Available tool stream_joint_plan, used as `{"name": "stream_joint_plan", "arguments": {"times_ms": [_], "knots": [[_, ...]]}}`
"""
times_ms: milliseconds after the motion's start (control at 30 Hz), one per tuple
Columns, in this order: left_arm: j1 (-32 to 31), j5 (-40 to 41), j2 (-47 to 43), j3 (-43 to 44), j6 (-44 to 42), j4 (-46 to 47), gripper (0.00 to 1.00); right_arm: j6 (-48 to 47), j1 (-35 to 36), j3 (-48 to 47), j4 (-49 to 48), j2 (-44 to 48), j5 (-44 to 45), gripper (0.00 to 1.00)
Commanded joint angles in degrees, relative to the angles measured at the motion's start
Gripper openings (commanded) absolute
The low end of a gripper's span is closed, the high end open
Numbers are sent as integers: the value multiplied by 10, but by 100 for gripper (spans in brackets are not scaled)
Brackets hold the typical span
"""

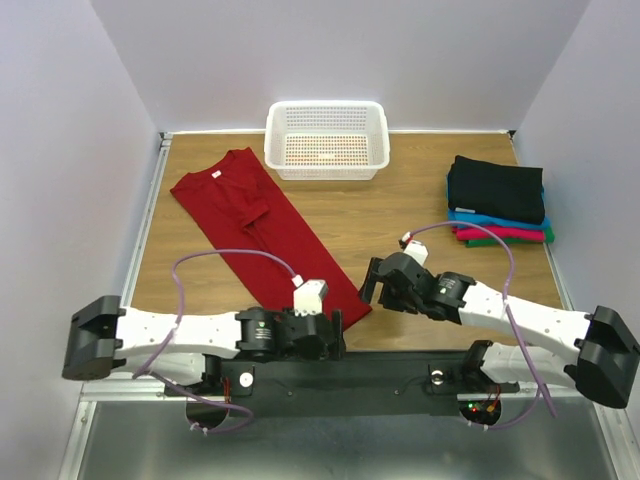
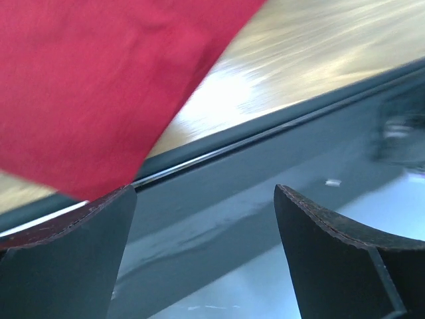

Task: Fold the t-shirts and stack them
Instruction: Fold the tshirt

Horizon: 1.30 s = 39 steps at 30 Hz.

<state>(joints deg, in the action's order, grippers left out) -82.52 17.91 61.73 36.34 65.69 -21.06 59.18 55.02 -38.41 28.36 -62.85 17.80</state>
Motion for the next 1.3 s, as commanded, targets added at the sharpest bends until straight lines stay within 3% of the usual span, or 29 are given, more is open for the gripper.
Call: {"name": "stream_joint_plan", "arguments": {"times_ms": [0,467,600,667,800,867,900,933,967,1267], "knots": [[-19,63,59,37,58,-96,96,3,-18,-4,1,-16,-6,100],[-21,53,176,62,30,-134,69,-9,-53,11,-102,-100,-109,95],[-20,41,203,60,18,-131,63,-10,-62,14,-122,-129,-131,88],[-20,41,221,67,13,-137,52,-9,-63,20,-132,-141,-141,88],[-20,51,246,80,12,-151,45,-5,-65,31,-150,-154,-161,83],[-20,58,253,87,19,-165,35,-6,-66,39,-158,-155,-161,80],[-20,62,259,89,21,-169,29,-6,-67,41,-160,-157,-160,77],[-20,68,263,95,26,-180,9,-6,-68,43,-163,-159,-160,70],[-20,72,271,99,29,-187,0,-6,-69,43,-165,-164,-160,67],[-35,90,255,136,17,-181,0,-28,-73,33,-176,-177,-165,23]]}}
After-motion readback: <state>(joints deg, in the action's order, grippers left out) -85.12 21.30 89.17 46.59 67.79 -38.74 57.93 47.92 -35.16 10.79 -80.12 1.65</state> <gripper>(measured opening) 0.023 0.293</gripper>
